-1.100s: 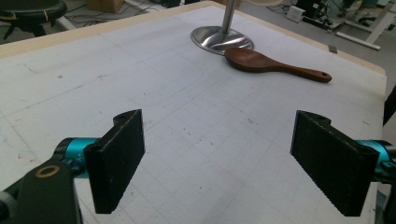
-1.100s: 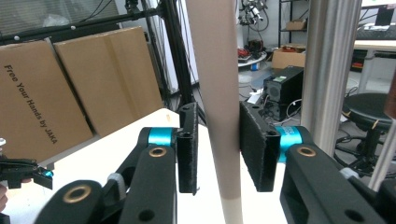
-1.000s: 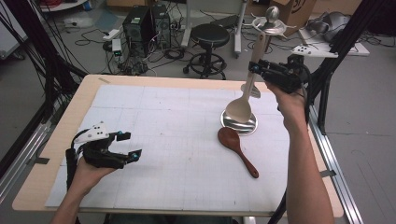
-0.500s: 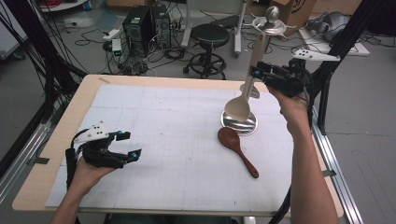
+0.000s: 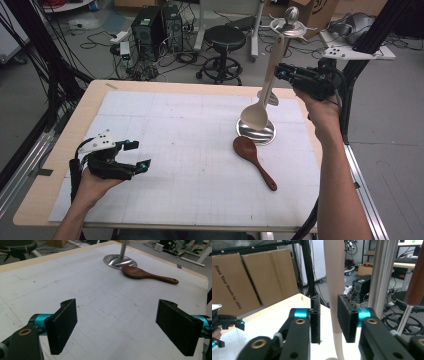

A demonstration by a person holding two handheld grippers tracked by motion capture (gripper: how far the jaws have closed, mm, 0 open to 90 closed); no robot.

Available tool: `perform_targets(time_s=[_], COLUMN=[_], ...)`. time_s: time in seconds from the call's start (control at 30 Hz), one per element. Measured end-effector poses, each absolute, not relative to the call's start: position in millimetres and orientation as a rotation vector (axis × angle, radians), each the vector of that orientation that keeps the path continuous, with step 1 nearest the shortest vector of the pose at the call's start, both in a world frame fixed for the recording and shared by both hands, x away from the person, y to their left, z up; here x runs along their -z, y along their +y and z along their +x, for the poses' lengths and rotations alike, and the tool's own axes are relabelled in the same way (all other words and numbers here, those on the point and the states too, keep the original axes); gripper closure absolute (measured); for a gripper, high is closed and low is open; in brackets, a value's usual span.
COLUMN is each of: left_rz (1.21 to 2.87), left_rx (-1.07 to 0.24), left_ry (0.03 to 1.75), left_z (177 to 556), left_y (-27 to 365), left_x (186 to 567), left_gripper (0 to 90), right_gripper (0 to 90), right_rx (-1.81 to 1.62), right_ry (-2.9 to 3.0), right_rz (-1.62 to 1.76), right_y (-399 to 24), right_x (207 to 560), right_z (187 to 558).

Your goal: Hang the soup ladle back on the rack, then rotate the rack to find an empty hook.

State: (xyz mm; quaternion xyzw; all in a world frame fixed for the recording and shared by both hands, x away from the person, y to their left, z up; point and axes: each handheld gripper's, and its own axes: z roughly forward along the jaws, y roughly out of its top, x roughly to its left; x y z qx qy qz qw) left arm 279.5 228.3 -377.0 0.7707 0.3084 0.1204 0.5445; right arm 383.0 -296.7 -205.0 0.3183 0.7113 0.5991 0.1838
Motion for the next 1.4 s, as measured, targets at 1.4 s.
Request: perform_targets(time_s=[1.4], left_rz=[1.84], left_rx=[-0.292], left_ry=[0.727], left_z=[280.6], left_y=[227.7], left_x=[378.0], left_gripper=[17.7], right_gripper=[89.7], right_rx=[-1.684], right_ry=[1.97], right_rz=[0.872], right_y=[-342.3], right_x=[154.5], right_z=[381.5])
